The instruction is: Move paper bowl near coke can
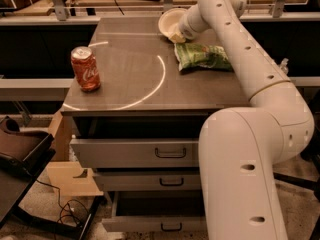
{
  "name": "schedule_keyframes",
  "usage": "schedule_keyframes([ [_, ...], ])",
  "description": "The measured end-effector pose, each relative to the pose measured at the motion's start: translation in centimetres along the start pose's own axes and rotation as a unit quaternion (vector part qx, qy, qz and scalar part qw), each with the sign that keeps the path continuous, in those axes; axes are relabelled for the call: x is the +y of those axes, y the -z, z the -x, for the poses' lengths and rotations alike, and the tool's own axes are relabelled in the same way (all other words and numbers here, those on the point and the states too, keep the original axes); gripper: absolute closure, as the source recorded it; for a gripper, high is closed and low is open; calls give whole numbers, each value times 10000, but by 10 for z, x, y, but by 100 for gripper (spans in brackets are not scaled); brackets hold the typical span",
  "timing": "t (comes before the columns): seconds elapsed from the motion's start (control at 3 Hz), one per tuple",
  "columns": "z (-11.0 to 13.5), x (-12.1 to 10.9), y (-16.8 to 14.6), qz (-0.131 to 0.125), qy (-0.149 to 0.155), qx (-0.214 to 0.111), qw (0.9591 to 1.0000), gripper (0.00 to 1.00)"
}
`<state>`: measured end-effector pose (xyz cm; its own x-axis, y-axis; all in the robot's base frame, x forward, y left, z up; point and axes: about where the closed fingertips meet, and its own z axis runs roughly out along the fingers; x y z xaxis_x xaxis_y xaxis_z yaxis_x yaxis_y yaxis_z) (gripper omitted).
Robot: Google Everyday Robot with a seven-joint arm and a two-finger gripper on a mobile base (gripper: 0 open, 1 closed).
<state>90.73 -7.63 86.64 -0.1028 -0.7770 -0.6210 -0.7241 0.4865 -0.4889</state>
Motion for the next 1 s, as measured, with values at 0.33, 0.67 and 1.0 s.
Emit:
schedule_keyframes([
  [0.33,0,2,-3,25,1,6,10000,87],
  [0.67,-1,6,-8,59,14,19,10000,100],
  [1.0,-1,6,-8,60,16,19,10000,100],
])
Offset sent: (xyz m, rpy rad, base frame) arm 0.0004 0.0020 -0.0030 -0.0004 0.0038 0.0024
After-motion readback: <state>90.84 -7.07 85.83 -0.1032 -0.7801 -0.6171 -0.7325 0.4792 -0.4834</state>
